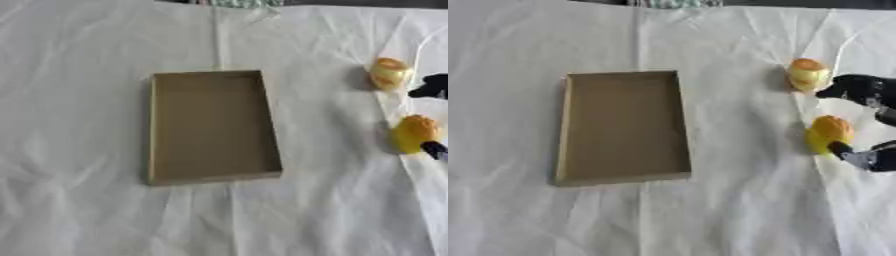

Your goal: Pick up objects on the table and place them in the box.

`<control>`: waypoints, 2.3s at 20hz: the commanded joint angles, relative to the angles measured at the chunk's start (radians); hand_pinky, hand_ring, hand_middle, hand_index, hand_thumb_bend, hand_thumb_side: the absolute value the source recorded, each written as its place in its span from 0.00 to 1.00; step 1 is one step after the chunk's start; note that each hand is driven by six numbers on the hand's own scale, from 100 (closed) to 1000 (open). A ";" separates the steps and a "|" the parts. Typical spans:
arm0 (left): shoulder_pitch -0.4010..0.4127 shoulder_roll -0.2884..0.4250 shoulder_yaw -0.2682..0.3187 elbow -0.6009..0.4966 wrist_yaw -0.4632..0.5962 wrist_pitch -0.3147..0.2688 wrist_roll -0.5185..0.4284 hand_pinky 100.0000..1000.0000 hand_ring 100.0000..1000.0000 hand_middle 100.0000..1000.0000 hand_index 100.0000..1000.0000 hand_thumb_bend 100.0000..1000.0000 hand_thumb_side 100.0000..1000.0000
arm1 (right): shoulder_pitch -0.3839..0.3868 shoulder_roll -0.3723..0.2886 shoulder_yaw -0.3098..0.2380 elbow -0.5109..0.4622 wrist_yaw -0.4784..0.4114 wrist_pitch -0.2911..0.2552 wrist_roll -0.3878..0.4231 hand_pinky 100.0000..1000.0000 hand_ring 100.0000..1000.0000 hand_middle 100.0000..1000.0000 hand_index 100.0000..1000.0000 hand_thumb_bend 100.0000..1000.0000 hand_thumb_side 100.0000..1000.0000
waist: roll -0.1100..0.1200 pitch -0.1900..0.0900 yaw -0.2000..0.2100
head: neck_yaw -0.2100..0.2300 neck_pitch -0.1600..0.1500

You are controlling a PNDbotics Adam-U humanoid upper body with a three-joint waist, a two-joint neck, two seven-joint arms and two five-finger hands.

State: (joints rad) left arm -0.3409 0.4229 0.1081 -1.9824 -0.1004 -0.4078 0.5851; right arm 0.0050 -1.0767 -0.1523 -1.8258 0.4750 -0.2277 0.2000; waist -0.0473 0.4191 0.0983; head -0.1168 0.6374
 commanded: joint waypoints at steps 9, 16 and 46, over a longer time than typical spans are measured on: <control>-0.002 0.017 -0.002 -0.018 0.000 0.006 -0.006 0.86 0.77 0.76 0.80 0.31 0.44 | -0.022 -0.021 -0.021 0.143 0.006 -0.034 0.021 0.94 1.00 0.85 0.95 0.21 0.18 | 0.006 -0.014 -0.004 | 0.001 -0.007; -0.004 0.011 -0.003 -0.018 0.003 0.008 -0.008 0.86 0.77 0.75 0.80 0.30 0.44 | -0.050 -0.020 0.009 0.162 -0.009 -0.064 0.045 0.94 1.00 0.85 0.95 0.15 0.20 | 0.010 -0.011 0.001 | -0.005 -0.009; -0.010 -0.014 -0.003 -0.018 0.012 0.020 -0.011 0.86 0.77 0.74 0.80 0.29 0.45 | -0.130 0.001 0.085 0.181 -0.138 0.040 -0.050 0.83 0.74 0.41 0.60 0.00 0.00 | 0.004 -0.007 0.020 | -0.041 0.003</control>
State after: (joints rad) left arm -0.3424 0.3952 0.1019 -1.9824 -0.0943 -0.3913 0.5741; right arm -0.1194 -1.0513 -0.0490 -1.6261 0.3585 -0.2069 0.1848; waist -0.0447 0.4308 0.1195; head -0.1567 0.6333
